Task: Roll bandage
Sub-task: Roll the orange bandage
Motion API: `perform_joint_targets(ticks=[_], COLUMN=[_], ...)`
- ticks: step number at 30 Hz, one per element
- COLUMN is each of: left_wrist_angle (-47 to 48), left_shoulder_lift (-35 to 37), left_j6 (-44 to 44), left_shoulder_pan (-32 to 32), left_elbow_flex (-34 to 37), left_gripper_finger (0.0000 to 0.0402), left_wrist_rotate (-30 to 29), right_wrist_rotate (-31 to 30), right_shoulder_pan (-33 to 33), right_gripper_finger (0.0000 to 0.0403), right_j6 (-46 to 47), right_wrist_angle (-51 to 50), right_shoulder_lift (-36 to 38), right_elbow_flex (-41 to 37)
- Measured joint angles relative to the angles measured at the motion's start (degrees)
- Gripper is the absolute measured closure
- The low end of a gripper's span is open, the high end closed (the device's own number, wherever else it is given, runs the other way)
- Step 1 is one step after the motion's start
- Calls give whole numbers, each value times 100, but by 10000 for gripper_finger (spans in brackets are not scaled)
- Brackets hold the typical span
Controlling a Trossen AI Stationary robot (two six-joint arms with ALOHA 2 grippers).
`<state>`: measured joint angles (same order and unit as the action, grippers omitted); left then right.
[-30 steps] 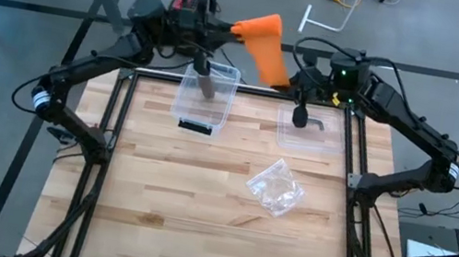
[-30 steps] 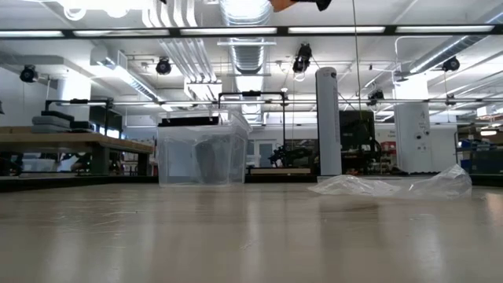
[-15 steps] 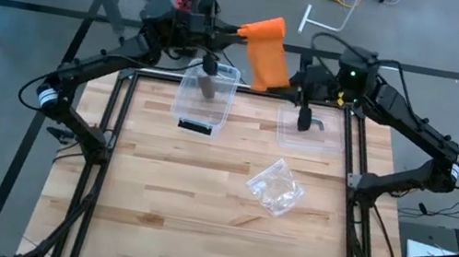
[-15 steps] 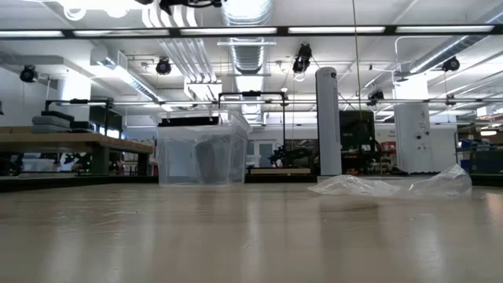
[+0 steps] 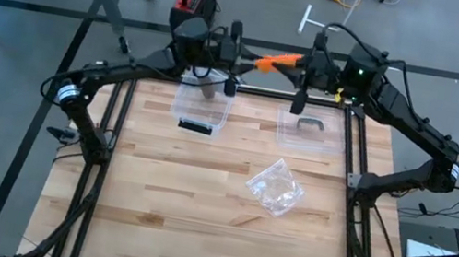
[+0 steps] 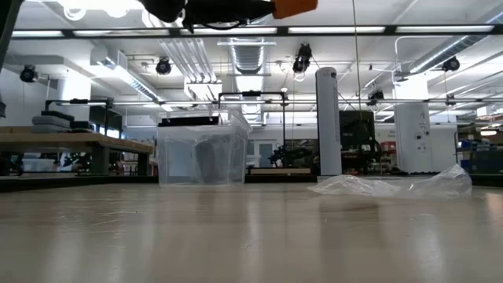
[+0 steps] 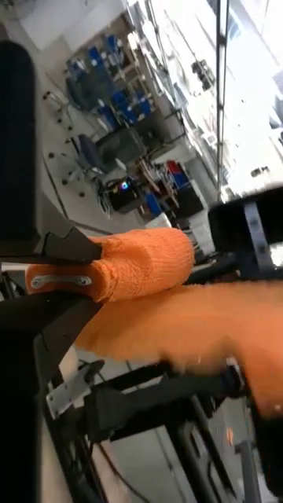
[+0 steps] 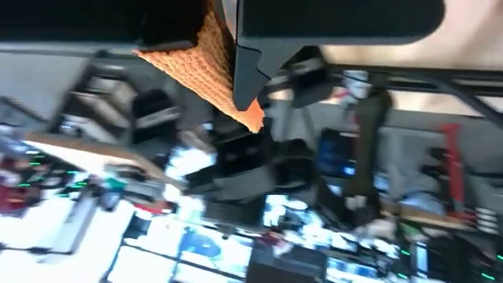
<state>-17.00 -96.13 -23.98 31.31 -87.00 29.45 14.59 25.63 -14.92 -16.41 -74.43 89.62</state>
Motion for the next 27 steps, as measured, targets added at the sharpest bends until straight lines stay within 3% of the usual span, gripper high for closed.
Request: perform_joint_targets(ticks=[5, 11, 22, 27], left_wrist_angle=[259, 588, 698, 835], left_shoulder_lift=[38, 60, 126, 146], left_j6=[-146, -276, -727, -809], left_shoulder_pan=[-171, -276, -326, -326], left_elbow_flex=[0, -2, 0, -17], left_gripper_finger=[367, 369, 369, 368], left_wrist_rotate=[2, 129, 140, 111], right_wrist_rotate=[-485, -562, -1028, -1115], right_shoulder_pan=[102, 299, 352, 352], right_gripper_finger=[403, 403, 401, 367], right_j6=[-479, -726, 360, 568], right_wrist_angle=[-32, -209, -867, -1070], right_shoulder_lift=[0, -23, -55, -34], right_elbow_flex=[-1, -2, -2, 0])
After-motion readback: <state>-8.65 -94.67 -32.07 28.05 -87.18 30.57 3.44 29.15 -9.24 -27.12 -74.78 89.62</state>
